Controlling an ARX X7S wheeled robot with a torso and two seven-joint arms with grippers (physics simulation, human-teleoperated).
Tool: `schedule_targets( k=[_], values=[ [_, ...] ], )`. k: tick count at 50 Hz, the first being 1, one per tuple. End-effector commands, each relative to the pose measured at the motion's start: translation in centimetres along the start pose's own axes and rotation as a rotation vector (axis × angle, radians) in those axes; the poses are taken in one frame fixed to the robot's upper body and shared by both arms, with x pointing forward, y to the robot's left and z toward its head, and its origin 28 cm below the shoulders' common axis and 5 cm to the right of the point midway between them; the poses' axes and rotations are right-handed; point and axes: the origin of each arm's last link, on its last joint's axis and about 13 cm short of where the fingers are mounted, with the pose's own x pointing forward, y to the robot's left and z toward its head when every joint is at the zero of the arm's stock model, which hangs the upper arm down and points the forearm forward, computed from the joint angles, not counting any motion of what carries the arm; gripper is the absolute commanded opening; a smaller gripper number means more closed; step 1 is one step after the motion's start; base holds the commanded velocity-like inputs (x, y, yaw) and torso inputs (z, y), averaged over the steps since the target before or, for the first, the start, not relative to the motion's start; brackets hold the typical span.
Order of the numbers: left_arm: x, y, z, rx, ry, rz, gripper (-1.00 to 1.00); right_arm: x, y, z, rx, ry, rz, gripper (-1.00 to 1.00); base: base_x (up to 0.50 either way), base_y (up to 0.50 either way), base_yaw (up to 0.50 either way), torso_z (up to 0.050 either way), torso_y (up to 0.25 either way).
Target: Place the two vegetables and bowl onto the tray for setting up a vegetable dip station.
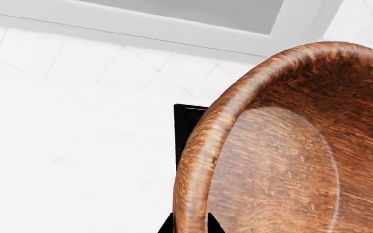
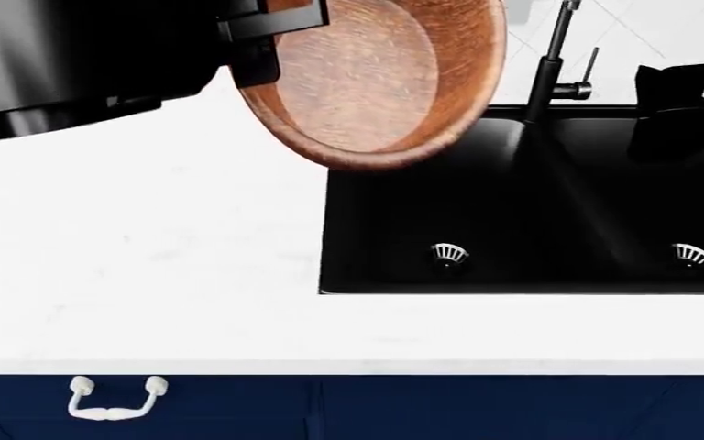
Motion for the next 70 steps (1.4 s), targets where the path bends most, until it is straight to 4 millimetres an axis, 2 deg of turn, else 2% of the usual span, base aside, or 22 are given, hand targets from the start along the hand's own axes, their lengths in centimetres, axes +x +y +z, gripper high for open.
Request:
schedule_targets(
  k=[1,16,46,70],
  values=[
    [-0.28,-0.10,0.16,-0.003,-0.020,-0.015,-1.00,-0.31,0.04,0.04,0.002,-0.003,0.002,1.00,0.00,-0.50,0.00,0.000,0.000],
    [-0.33,-0.01,-0.13,-0.001,-0.016,-0.030,-1.00,-0.67,0.73,0.14,0.001,0.003,0.001,1.00,0.00,-0.50,0.00,0.000,0.001],
    [-1.09,-0.33,0.03,0.007,-0.017,-0.057,-1.00,-0.71,0.47,0.18,0.013,0.007,0.000,1.00,0.00,-0.50,0.00,0.001,0.000],
    [-0.98,-0.30,0.04,0.005,-0.023,-0.058,-1.00,-0.90,0.58,0.12,0.011,0.012,0.001,1.00,0.00,-0.50,0.00,0.000,0.001]
  ],
)
